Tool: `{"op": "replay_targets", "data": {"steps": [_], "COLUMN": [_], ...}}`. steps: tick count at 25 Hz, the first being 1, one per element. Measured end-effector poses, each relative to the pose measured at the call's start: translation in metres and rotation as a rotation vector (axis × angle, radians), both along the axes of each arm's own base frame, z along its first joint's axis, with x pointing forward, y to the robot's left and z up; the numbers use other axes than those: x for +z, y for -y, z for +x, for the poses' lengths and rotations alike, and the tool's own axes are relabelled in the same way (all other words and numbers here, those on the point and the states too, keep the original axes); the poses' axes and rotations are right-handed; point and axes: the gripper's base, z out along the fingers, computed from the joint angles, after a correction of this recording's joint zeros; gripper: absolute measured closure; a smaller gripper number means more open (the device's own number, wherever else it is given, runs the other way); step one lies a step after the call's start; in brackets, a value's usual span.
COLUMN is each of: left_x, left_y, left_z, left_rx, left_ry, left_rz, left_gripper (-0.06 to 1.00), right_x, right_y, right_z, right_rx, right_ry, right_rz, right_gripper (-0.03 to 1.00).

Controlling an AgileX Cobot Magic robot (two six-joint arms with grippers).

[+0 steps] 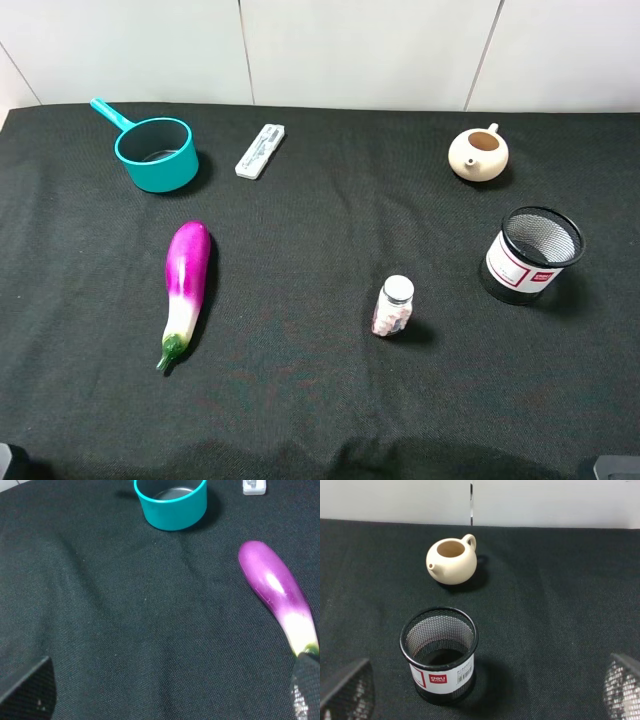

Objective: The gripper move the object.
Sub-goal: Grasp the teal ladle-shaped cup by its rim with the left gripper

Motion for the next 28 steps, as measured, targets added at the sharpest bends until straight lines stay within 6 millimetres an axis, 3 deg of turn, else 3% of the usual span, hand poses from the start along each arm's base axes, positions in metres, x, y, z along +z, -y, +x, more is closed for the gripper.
{"op": "replay_targets", "data": {"steps": [28], "left_x": [0.0003], "left_y": [-0.0009], "left_z": [0.0001], "left_rx": [0.006], "left_ry": [0.001], "left_rz": [0.009], "left_gripper": [-0.05], "right_x": [0.0], "right_y": [0.0], "right_z": [0.0], "right_rx": [0.0], "right_ry": [0.0], "right_rz": [0.0], "right_gripper": [0.27]}}
